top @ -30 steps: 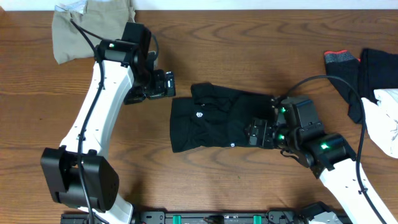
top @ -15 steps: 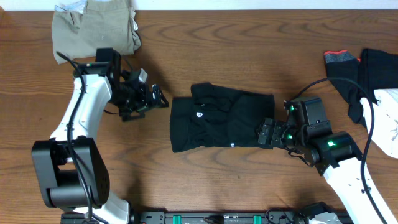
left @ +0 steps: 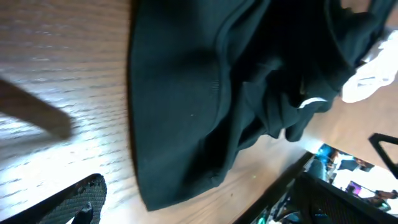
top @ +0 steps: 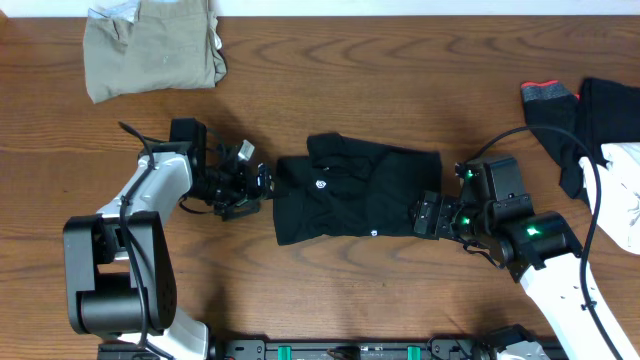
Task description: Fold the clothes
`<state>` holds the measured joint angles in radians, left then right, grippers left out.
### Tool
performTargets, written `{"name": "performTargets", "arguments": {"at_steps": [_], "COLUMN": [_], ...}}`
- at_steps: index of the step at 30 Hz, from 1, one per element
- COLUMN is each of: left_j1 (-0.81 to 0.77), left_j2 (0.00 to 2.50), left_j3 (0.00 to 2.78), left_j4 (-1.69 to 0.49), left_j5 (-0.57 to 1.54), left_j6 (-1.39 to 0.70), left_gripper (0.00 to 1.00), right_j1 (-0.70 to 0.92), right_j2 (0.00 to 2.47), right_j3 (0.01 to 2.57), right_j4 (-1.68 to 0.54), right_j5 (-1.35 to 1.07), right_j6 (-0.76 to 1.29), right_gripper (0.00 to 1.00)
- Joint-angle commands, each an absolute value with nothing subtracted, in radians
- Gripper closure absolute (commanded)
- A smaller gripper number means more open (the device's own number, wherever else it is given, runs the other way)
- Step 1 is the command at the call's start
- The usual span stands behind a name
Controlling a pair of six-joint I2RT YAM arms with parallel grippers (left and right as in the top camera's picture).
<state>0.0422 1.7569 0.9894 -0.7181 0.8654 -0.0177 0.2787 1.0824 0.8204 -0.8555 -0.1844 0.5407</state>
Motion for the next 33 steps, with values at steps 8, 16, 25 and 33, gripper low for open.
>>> {"name": "performTargets", "arguments": {"at_steps": [8,16,25,33], "left_j1": [0.036,0.036,0.036,0.068], "left_j2": [1.777,1.811,1.811,1.811], "left_j3": [0.984,0.970,0.970,0.970], "left_j4": [-0.675,-0.643,-0.567,-0.551], "left_j5": [0.935,0.934,0.932,0.916], "left_j6": [-0.039,-0.038,-0.038,-0.038], "left_gripper": [0.02,0.02,0.02,0.02], "right_j1": [0.272,0.272,0.273,0.272], "right_j2": [1.077,1.077,1.077,1.077], "right_j3": [0.824,0.824,0.824,0.824], "right_j4": [-0.878,-0.901,-0.925,-0.947], "right_j5": [-0.192,-0.192,-0.192,-0.192], "right_j6": [0.533,0.533,0.518,0.481], "right_gripper": [0.01,0.01,0.01,0.01]}}
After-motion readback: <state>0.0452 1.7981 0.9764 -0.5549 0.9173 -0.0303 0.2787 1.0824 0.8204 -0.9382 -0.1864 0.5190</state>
